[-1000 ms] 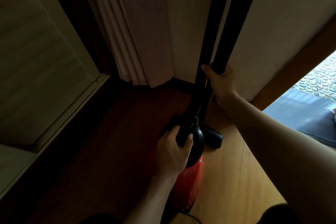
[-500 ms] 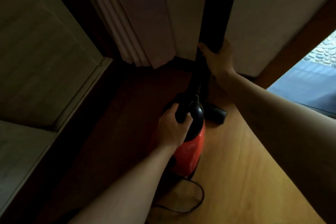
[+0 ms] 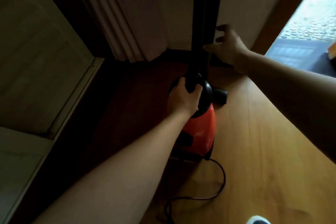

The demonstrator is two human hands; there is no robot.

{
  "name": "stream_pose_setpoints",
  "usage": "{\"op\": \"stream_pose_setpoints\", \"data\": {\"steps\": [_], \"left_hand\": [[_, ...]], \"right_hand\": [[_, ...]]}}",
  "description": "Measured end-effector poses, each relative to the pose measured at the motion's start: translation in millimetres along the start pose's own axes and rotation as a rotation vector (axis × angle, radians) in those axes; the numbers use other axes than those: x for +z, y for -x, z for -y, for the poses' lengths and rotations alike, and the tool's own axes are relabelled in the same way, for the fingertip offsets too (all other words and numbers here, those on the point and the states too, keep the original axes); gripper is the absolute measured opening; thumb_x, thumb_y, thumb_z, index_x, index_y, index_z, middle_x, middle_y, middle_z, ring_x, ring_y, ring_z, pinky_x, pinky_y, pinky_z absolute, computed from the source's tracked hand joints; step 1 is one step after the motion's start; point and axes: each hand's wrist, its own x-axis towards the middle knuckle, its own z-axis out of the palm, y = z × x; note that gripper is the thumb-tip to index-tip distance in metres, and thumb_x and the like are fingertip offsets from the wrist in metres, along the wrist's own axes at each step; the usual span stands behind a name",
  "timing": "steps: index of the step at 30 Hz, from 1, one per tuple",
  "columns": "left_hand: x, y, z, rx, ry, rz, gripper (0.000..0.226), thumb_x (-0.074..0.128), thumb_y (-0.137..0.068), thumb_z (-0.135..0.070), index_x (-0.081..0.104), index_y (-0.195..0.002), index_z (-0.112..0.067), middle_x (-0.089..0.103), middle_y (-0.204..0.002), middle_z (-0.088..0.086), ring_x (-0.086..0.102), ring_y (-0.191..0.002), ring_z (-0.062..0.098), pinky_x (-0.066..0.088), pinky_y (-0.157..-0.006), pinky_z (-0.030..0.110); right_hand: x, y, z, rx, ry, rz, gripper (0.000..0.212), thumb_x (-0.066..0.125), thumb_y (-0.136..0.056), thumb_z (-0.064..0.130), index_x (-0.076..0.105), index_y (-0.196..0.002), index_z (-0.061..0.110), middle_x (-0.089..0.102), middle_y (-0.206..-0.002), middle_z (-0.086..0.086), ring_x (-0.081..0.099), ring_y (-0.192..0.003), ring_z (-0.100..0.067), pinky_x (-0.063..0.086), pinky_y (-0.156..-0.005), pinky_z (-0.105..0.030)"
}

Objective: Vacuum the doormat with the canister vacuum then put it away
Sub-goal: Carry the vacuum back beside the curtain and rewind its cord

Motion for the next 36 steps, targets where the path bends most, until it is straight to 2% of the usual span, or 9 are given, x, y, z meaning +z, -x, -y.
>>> {"op": "stream_pose_setpoints", "data": {"steps": [2,5,7,11,14,18,24,30,36], "left_hand": [[-11.9,1.4,1.2,0.014,-0.003,0.064,0.037,0.050,-0.085,-0.059,0.058,-0.103,-0.028,0.068,-0.095,0.000,0.068,-0.078,0.025,0.056,-0.076,0.033],[-44.9,14.2,10.3,0.070,-0.031,0.044,0.026,0.046,-0.099,-0.048,0.057,-0.099,-0.024,0.058,-0.082,-0.008,0.052,-0.067,0.004,0.038,-0.056,0.021],[-66.9,29.0,29.7,0.112,-0.052,0.010,0.023,0.044,-0.101,-0.045,0.055,-0.098,-0.024,0.055,-0.077,-0.010,0.051,-0.065,0.004,0.035,-0.052,0.020],[-97.6,58.0,83.4,0.159,-0.190,0.091,0.026,0.043,-0.101,-0.045,0.054,-0.107,-0.023,0.057,-0.075,-0.004,0.057,-0.065,0.014,0.037,-0.050,0.023],[-106.5,77.3,117.3,0.181,-0.458,0.141,0.039,0.041,-0.097,-0.056,0.052,-0.121,-0.028,0.058,-0.114,0.005,0.057,-0.105,0.024,0.046,-0.074,0.030],[-106.4,97.3,134.8,0.067,-0.779,0.210,0.049,0.044,-0.093,-0.060,0.051,-0.131,-0.029,0.020,-0.157,0.013,0.024,-0.142,0.035,0.033,-0.108,0.054],[-95.3,103.2,139.0,0.540,-0.695,0.204,0.037,0.060,-0.090,-0.030,0.059,-0.125,-0.018,0.043,-0.148,0.007,0.042,-0.136,0.024,0.041,-0.108,0.045],[-80.8,91.9,135.0,0.859,-0.686,0.328,0.073,0.061,-0.082,-0.010,0.037,-0.151,-0.014,0.030,-0.160,0.001,0.027,-0.148,0.018,0.032,-0.117,0.039],[-80.6,86.3,147.2,0.833,-0.692,0.390,0.083,0.057,-0.082,-0.003,0.023,-0.156,-0.015,0.018,-0.165,-0.003,0.011,-0.152,0.010,0.027,-0.121,0.041]], "right_hand": [[-1.2,34.4,-5.4,-0.020,0.053,0.004,0.071,0.077,-0.086,0.031,0.040,-0.146,0.020,0.058,-0.130,-0.009,0.059,-0.113,-0.024,0.047,-0.084,-0.031],[-2.8,87.3,-8.9,-0.065,0.128,0.016,0.065,0.074,-0.087,0.031,0.044,-0.143,0.019,0.060,-0.131,-0.014,0.060,-0.117,-0.028,0.048,-0.098,-0.036],[-5.6,123.5,-16.8,-0.094,0.156,0.014,0.065,0.074,-0.084,0.034,0.046,-0.141,0.018,0.060,-0.127,-0.016,0.061,-0.114,-0.029,0.050,-0.099,-0.044],[-3.5,190.8,-28.1,-0.192,0.331,0.082,0.061,0.072,-0.090,0.027,0.045,-0.143,0.013,0.057,-0.133,-0.016,0.057,-0.121,-0.028,0.041,-0.092,-0.029],[4.1,225.4,-37.7,-0.184,0.392,0.093,0.062,0.068,-0.091,0.034,0.041,-0.145,0.019,0.053,-0.138,-0.015,0.057,-0.122,-0.027,0.044,-0.088,-0.033],[20.3,252.9,-51.1,-0.132,0.392,0.213,0.064,0.062,-0.090,0.040,0.037,-0.147,0.021,0.050,-0.139,-0.014,0.055,-0.122,-0.025,0.048,-0.092,-0.039],[63.9,263.2,-73.7,-0.150,0.340,0.223,0.056,0.041,-0.085,0.066,0.058,-0.119,0.024,0.072,-0.097,0.001,0.070,-0.079,-0.018,0.060,-0.068,-0.048],[127.8,294.6,-84.8,-0.004,0.244,0.092,0.060,0.041,-0.081,0.078,0.065,-0.068,0.024,0.063,-0.058,0.008,0.059,-0.048,-0.007,0.052,-0.047,-0.034],[165.2,306.8,-78.1,0.192,0.044,0.030,0.068,0.046,-0.076,0.084,0.078,-0.092,0.027,0.076,-0.080,0.008,0.071,-0.070,-0.004,0.062,-0.062,-0.035]]}}
